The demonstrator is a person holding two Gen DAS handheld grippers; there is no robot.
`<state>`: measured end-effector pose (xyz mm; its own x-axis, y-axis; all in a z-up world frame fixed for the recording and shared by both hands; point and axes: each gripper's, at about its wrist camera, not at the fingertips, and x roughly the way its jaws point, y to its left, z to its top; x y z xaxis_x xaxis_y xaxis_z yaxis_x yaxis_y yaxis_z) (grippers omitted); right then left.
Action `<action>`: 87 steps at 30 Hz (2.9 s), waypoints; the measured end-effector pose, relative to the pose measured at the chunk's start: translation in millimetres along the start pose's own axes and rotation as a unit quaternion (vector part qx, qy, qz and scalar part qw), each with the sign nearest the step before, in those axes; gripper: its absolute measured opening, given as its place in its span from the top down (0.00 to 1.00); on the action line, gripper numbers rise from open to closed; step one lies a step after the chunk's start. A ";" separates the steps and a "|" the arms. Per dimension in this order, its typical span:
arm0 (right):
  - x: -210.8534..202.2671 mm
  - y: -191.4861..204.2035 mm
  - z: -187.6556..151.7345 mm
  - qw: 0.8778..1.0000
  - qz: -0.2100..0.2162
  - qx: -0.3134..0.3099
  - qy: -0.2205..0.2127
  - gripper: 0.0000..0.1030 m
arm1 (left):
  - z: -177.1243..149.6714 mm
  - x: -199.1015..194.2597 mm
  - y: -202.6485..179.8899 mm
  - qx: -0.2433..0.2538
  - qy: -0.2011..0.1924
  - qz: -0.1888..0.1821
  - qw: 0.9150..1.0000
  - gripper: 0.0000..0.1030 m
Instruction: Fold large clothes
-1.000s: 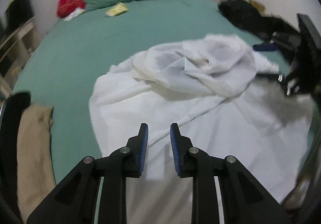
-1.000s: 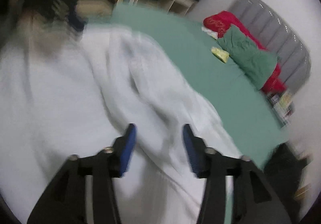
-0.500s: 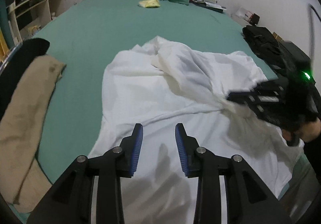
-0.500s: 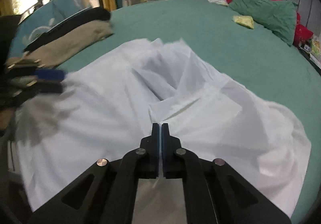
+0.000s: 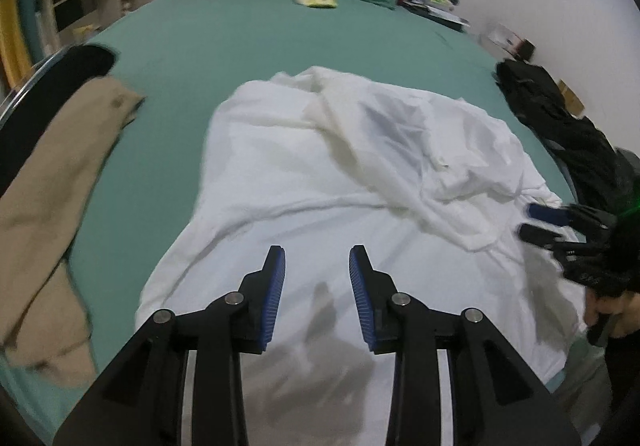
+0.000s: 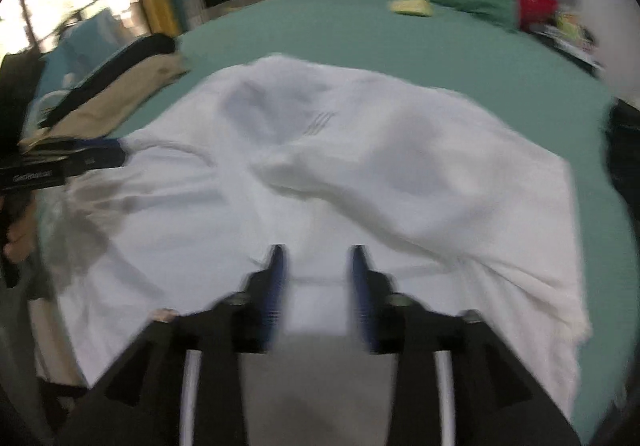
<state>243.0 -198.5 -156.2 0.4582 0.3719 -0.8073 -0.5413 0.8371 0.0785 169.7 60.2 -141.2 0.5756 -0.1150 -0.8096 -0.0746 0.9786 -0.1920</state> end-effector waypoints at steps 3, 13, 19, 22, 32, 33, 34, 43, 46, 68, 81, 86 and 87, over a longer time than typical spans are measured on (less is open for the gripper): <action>-20.8 -16.0 -14.4 0.999 -0.021 0.033 -0.007 0.45 | -14.0 -12.3 14.4 -0.020 -0.008 0.016 1.000 0.66; -43.7 -37.2 -50.9 0.994 -0.067 0.081 0.019 0.32 | -37.8 -42.5 39.2 -0.024 -0.033 0.068 0.997 0.60; -50.3 -57.3 -63.7 0.989 -0.092 0.111 0.027 0.19 | -45.0 -60.3 58.5 -0.047 -0.073 0.114 0.990 0.57; -51.2 -72.8 -71.4 0.986 -0.108 0.126 0.033 0.18 | -45.5 -49.0 67.4 -0.054 -0.050 0.130 0.989 0.57; -65.1 -127.8 -93.0 0.970 -0.156 0.181 0.043 0.16 | -36.4 -13.1 90.5 -0.069 0.010 0.145 0.987 0.57; -66.2 -131.8 -94.7 0.968 -0.161 0.185 0.045 0.15 | -38.2 -8.2 93.1 -0.073 0.023 0.142 0.987 0.57; -67.8 -136.1 -96.3 0.967 -0.165 0.189 0.046 0.13 | -41.1 -1.4 97.7 -0.079 0.041 0.134 0.987 0.56; -66.7 -178.5 -129.0 0.947 -0.134 0.281 0.081 0.10 | -57.4 -6.9 95.8 -0.071 0.056 0.101 0.991 0.54; -62.4 -168.0 -135.0 0.948 -0.120 0.281 0.091 0.10 | -61.0 -10.8 96.5 -0.075 0.065 0.078 0.992 0.54; -68.3 -82.0 -148.6 0.968 -0.039 0.236 0.078 0.91 | -83.2 -17.8 72.7 -0.029 0.116 0.100 0.988 0.43; -76.8 -90.9 -160.7 0.961 -0.034 0.267 0.068 0.92 | -95.6 -25.9 32.7 0.032 0.108 0.051 0.992 0.97; -79.4 -83.5 -160.9 0.963 -0.053 0.254 0.070 0.92 | -89.6 -42.6 44.7 -0.005 0.078 0.038 0.996 0.97; -79.7 -81.7 -160.8 0.964 -0.058 0.249 0.073 0.92 | -88.3 -45.9 46.2 -0.009 0.074 0.037 0.997 0.97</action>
<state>137.3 -361.0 -192.3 0.3720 0.2337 -0.8983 -0.0702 0.9721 0.2238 68.0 95.6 -161.9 0.4424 -0.0687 -0.8942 -0.1281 0.9820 -0.1388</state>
